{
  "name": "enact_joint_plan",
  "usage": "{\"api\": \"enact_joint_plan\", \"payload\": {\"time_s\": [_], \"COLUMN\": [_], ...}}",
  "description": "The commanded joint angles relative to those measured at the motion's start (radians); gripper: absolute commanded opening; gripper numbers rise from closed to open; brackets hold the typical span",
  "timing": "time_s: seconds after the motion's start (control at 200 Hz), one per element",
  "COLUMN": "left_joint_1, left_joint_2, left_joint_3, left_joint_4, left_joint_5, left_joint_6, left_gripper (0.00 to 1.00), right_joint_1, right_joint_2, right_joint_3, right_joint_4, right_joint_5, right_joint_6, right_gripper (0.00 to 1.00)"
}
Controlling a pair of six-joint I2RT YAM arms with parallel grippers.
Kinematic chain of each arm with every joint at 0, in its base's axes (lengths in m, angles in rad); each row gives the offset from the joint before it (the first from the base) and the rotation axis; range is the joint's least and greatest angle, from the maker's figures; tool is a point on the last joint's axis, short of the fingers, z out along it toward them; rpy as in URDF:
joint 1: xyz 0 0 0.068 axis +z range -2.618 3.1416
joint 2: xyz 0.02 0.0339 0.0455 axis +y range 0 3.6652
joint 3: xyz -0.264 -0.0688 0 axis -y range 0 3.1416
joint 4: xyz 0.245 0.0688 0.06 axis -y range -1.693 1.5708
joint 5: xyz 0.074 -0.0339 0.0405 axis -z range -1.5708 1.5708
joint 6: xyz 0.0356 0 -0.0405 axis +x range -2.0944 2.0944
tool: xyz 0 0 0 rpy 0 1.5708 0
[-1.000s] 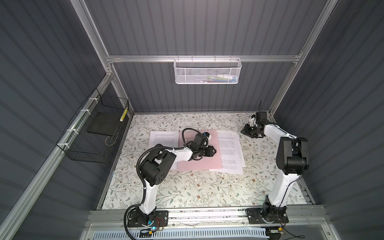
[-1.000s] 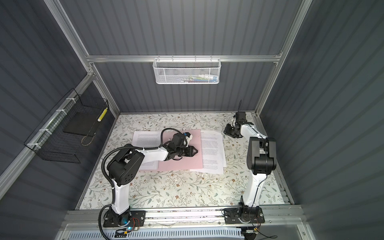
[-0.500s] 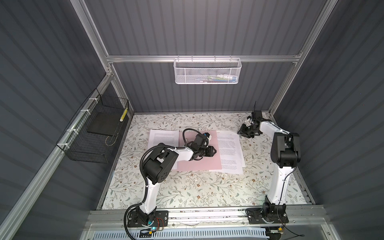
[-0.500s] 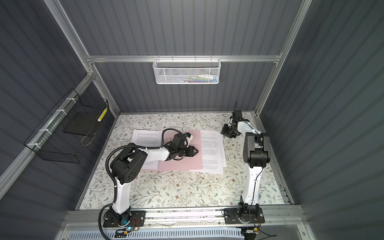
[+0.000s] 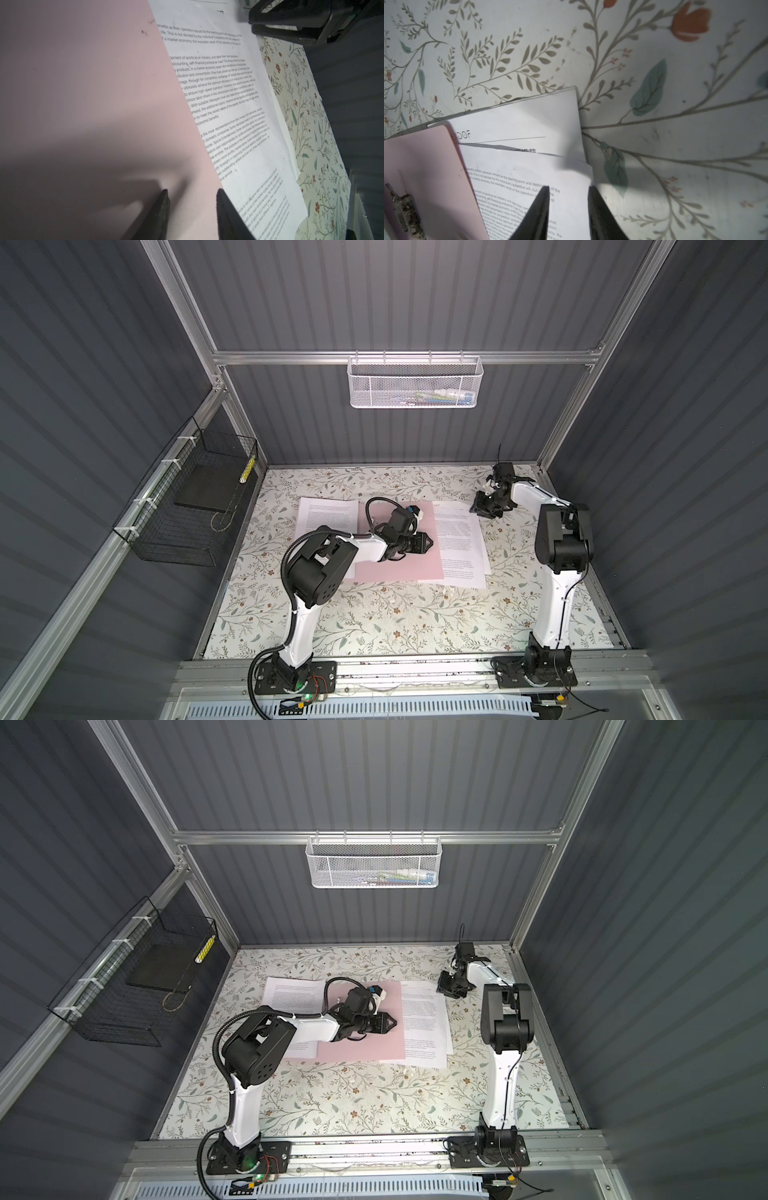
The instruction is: Put the files into the folder
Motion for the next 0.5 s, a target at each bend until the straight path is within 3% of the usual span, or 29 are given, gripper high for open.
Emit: {"api": "enact_joint_plan", "payload": {"time_s": [0.0,0.105,0.495], "left_joint_1": [-0.007,-0.007,-0.007], "left_joint_2": [0.018,0.017,0.021], "left_joint_3": [-0.009,-0.009,-0.013], "left_joint_4": [-0.007,-0.008,-0.004], "left_joint_5": [0.003,0.002,0.001], "left_joint_6": [-0.009,-0.009,-0.012], "left_gripper": [0.4,0.4,0.4], "right_joint_1": [0.001,0.0,0.005], "right_joint_2": [-0.035,-0.038,-0.005], "right_joint_3": [-0.001,0.015,0.038], "right_joint_4": [-0.017,-0.039,-0.037], "right_joint_5": [0.092,0.12,0.036], "right_joint_6": [0.009,-0.004,0.007], "right_gripper": [0.34,0.35,0.35]}}
